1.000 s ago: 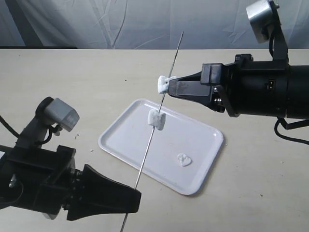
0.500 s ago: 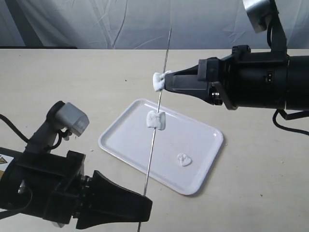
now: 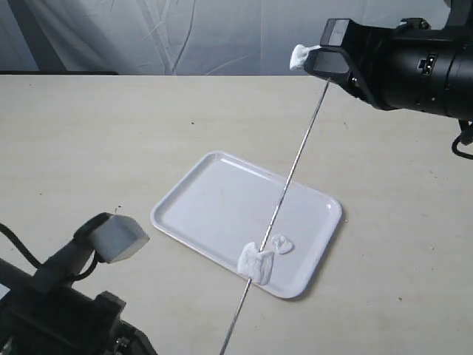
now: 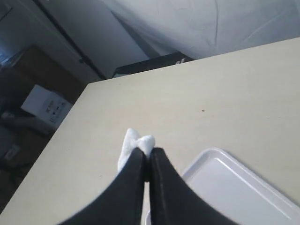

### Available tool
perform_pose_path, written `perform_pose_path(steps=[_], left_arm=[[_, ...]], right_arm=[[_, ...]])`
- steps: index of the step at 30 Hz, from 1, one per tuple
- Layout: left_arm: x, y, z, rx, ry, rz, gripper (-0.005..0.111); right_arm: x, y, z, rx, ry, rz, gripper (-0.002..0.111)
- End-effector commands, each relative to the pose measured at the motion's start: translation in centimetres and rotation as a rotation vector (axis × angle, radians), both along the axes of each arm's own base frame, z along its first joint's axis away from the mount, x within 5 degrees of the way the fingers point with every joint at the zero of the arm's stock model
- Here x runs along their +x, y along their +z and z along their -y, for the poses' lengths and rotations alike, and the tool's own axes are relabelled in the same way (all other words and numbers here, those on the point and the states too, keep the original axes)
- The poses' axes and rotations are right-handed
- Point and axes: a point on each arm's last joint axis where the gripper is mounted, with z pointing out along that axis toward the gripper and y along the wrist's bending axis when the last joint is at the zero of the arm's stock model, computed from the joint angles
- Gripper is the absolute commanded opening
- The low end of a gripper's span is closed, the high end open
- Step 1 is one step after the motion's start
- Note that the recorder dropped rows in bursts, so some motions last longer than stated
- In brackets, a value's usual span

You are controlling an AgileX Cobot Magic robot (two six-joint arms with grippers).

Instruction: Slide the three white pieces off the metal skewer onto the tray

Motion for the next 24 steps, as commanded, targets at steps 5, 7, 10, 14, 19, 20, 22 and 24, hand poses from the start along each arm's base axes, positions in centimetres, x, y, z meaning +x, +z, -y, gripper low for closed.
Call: perform_pose_path(steps=[5,7,10,14,19,20,22,24], left_arm=[[1.2,-1.7,-0.3,0.202,0.151,0.038,0.000],[2.2,-2.1,-0.4,0.240,0.250,0.083,0.000],[3.9,-2.8,-0.8,0.326,0.409,0.181,0.000],[4.3,-2.1,-0.5,0.299,0.433,0.182,0.000],[5.9,-1.0,-0.2,0.299,0.521,0.253,0.000],[6.1,-0.9,-0.2,0.299,0.532,0.259,0.000],[6.2,-0.8,-0.2,0.299,0.539,0.265,0.000],[6.2,-0.8,-0.2,0.299,0.538,0.266,0.000]], right_arm=[[0.4,-0.7,1.0,-0.042,-0.104,-0.015,-0.001],[0.1,-2.7,1.1,-0.070,-0.101,-0.076,-0.001],[-0.7,-6.9,0.5,-0.095,-0.015,-0.218,-0.001],[0.0,-11.4,-0.8,-0.107,0.086,-0.398,-0.001],[0.1,-15.2,-1.9,-0.127,0.208,-0.507,-0.001],[0.1,-15.6,-2.0,-0.127,0.223,-0.518,-0.001],[0.3,-16.1,-2.2,-0.126,0.230,-0.537,0.002],[0.5,-16.3,-2.2,-0.132,0.233,-0.537,0.009]])
